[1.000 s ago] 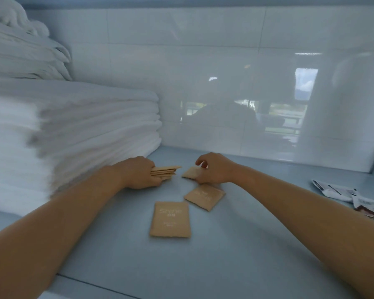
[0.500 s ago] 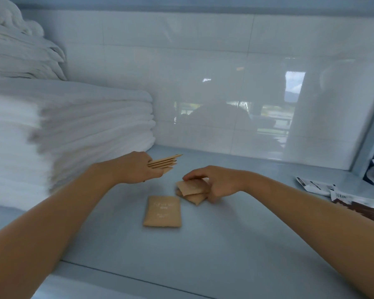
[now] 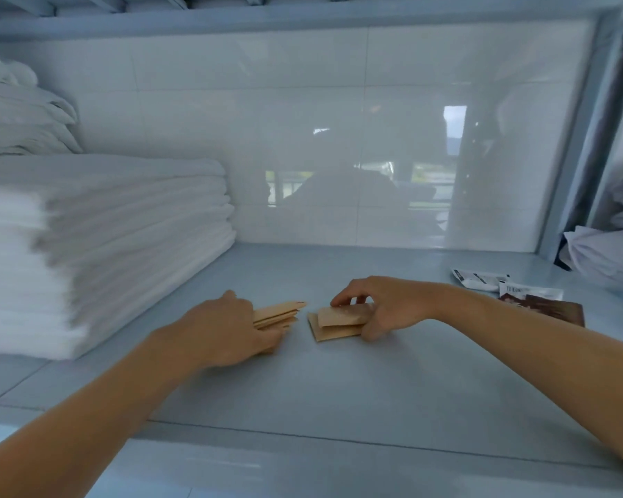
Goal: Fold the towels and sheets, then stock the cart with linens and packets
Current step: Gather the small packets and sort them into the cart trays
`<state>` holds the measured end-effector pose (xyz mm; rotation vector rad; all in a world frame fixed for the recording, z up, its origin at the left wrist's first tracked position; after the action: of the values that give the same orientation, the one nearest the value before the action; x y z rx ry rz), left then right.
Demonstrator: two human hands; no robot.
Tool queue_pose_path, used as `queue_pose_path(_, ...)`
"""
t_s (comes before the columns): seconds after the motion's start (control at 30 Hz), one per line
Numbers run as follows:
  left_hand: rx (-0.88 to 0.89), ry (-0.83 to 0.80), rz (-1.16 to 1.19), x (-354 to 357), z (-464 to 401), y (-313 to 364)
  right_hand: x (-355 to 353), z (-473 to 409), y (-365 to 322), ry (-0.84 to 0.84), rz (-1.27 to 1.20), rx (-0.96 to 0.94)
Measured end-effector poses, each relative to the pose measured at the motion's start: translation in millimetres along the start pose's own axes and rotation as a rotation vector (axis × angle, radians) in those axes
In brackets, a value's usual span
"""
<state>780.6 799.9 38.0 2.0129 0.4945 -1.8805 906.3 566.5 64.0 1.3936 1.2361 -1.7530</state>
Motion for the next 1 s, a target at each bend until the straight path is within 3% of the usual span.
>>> queue_pose_path(0.2, -0.108, -0.144, -0.109, -1.6, 12.5, 16.8, 1.4, 46.9, 8.4, 0.014, 0.004, 0.051)
queue_pose_path(0.47, 0.012, -0.216, -0.169, -12.1, 16.1, 55.9, 3.8, 95.1, 35.6, 0.051, 0.186, 0.156)
queue_pose_path(0.7, 0.079, 0.050, 0.014, -24.3, -5.2, 107.7, 4.8, 103.5, 33.2, 0.020, 0.288, 0.160)
queue_pose_path(1.0, 0.381, -0.031, 0.469, -45.2, -17.9, 174.2, -12.8, 114.7, 62.6, -0.035, 0.073, 0.252)
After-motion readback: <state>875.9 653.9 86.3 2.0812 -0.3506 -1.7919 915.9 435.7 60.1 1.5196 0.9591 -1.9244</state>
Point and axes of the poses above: each hand's wrist, its own z-axis away from the middle knuckle, its own x-axis out of the palm, y = z × x, the point moved 5 cm from there along -z, towards the middle knuckle, and after that the axes turned 11 degrees about -x, right-handed, at the moved point
